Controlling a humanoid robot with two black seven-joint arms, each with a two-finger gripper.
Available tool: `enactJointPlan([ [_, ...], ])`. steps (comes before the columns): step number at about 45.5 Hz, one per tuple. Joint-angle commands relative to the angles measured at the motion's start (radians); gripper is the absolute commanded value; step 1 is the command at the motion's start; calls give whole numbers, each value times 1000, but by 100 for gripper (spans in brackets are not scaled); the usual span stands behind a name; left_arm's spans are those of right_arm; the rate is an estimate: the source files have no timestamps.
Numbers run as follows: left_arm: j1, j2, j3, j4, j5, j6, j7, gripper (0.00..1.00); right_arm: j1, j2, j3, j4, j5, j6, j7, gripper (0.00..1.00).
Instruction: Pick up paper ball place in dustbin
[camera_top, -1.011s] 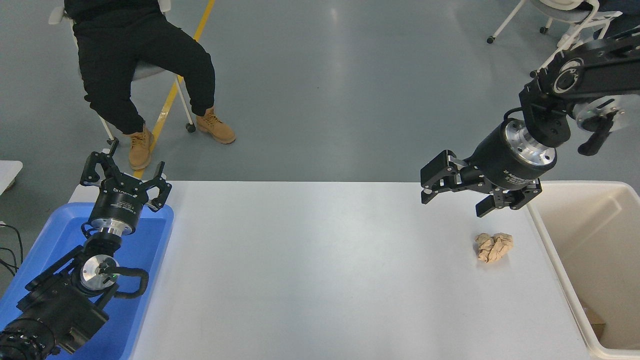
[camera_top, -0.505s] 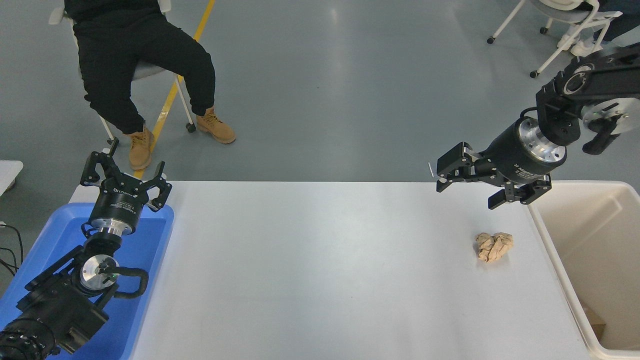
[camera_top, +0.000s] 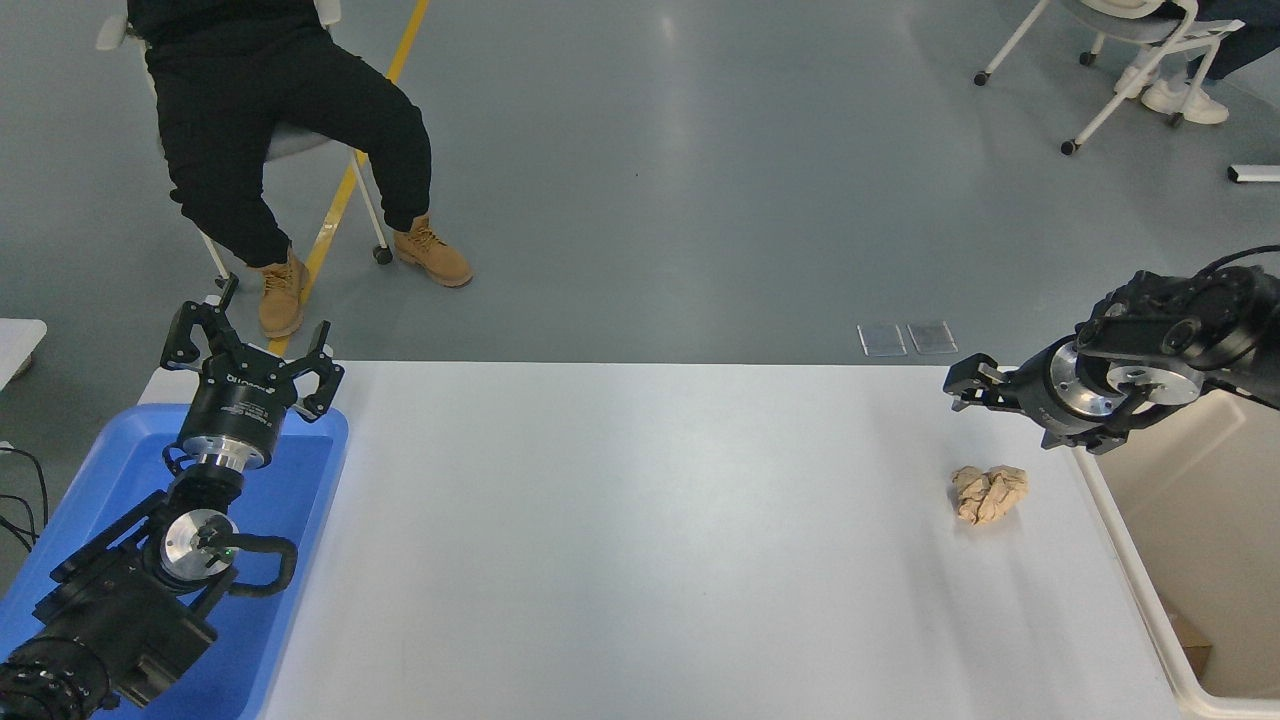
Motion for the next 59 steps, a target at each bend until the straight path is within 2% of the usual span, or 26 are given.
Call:
enactJointPlan([
  [1,0,0,0,0,0,0,0,99,-165,32,2,-104,9,-154,0,100],
  [7,0,0,0,0,0,0,0,99,-205,40,28,-107,14,-195,2,100],
  [15,0,0,0,0,0,0,0,99,-282,54,143,-141,16,-341,3,100],
  [30,0,0,0,0,0,0,0,99,-356,81,221,-178,14,-450,3,100],
  [59,0,0,0,0,0,0,0,99,-405,113,226,-183,14,-520,11,98],
])
